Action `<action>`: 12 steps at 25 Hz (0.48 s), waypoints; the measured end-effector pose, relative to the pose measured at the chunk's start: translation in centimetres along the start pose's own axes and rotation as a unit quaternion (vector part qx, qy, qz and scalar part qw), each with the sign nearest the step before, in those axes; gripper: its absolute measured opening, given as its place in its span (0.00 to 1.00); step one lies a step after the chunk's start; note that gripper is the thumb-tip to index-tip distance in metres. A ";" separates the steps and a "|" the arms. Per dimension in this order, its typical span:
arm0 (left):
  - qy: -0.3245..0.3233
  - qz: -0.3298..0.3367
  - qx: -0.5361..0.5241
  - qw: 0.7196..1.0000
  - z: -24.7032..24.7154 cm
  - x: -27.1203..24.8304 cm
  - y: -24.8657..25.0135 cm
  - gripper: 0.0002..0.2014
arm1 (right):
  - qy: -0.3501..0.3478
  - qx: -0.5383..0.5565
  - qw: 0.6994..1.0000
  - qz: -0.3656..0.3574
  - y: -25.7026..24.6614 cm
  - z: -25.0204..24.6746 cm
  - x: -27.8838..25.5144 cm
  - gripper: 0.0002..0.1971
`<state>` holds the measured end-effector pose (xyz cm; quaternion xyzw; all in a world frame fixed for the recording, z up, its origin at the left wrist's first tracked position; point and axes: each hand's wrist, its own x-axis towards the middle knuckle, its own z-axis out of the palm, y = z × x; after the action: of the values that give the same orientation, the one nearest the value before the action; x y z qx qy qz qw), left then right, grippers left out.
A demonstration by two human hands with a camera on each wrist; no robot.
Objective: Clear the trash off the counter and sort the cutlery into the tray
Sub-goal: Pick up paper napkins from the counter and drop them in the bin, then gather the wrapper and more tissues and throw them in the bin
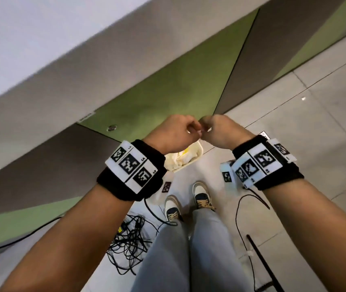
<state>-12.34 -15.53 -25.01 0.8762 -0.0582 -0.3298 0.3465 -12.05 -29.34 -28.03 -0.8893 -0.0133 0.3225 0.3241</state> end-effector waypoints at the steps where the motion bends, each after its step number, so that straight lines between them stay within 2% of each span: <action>1: 0.004 0.013 0.004 1.000 -1.5 -1.7 1.6 0.13 | -0.008 -0.019 1.000 -0.005 -1.8 -1.8 -1.4 0.14; 5: 0.079 0.073 -0.001 0.994 -10.0 -10.1 7.0 0.11 | -0.030 -0.125 0.990 -0.052 -10.7 -8.5 -7.0 0.13; 7: 0.135 0.094 -0.010 0.986 -14.3 -13.3 8.4 0.11 | -0.017 -0.139 0.987 -0.083 -14.9 -11.1 -8.4 0.13; 12: 0.265 0.073 -0.052 0.960 -22.1 -17.6 8.8 0.11 | 0.097 -0.087 0.982 -0.136 -21.6 -14.7 -9.6 0.11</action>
<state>-11.22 -3.74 2.10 0.9064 -0.0112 -0.0623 0.4177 -7.10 -22.92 -1.41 -0.9310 -0.1307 0.1850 0.2864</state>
